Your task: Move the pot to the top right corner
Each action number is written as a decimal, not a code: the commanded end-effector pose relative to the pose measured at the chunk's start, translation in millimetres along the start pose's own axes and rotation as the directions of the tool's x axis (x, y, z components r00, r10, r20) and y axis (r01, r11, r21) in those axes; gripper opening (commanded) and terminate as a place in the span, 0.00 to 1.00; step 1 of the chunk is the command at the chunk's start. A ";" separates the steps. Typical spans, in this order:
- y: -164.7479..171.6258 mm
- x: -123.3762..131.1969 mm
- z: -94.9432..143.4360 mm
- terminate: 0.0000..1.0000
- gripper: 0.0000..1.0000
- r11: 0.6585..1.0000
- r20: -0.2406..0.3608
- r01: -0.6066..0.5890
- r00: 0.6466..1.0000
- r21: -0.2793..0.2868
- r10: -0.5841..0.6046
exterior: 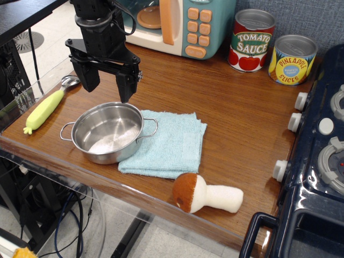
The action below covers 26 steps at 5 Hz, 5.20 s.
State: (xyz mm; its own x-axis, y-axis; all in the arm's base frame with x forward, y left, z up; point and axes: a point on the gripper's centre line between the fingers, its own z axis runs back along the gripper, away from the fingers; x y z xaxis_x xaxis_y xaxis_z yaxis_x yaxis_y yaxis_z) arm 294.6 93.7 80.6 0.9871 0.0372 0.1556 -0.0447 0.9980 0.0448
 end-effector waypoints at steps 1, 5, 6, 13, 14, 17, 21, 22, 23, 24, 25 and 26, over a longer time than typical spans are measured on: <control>0.0 0.0 0.0 0.00 1.00 1.000 0.000 0.000 1.000 0.000 0.000; 36.5 -5.7 -34.0 0.00 1.00 0.980 -0.115 0.159 0.978 -0.123 -0.173; 33.8 -9.3 -46.6 0.00 1.00 0.972 -0.149 0.197 0.965 -0.126 -0.215; 31.3 -10.5 -14.4 0.00 0.00 0.987 -0.048 0.148 0.987 -0.068 -0.152; 30.6 -0.5 5.9 0.00 0.00 0.991 -0.023 0.088 0.996 -0.102 -0.090; -43.3 52.8 30.5 0.00 0.00 0.978 0.006 -0.105 0.994 -0.181 0.108; -142.3 116.9 -43.3 0.00 0.00 0.995 -0.018 -0.092 0.996 -0.036 0.091; -137.9 125.2 -55.0 0.00 0.00 0.994 -0.024 -0.108 0.994 -0.018 0.107; -135.3 131.2 -63.4 0.00 0.00 0.994 -0.034 -0.113 0.993 0.000 0.113; -133.0 131.5 -62.8 0.00 1.00 0.992 -0.052 -0.124 0.991 0.025 0.125; -131.4 131.1 -56.9 0.00 1.00 0.992 -0.049 -0.115 0.992 0.041 0.117; -128.1 130.8 -49.7 0.00 1.00 0.992 -0.046 -0.113 0.992 0.053 0.115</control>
State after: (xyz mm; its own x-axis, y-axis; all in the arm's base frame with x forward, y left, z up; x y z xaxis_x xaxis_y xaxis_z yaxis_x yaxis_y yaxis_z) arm 428.4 -29.4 16.9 0.9870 0.1561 0.0374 -0.1591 0.9823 0.0990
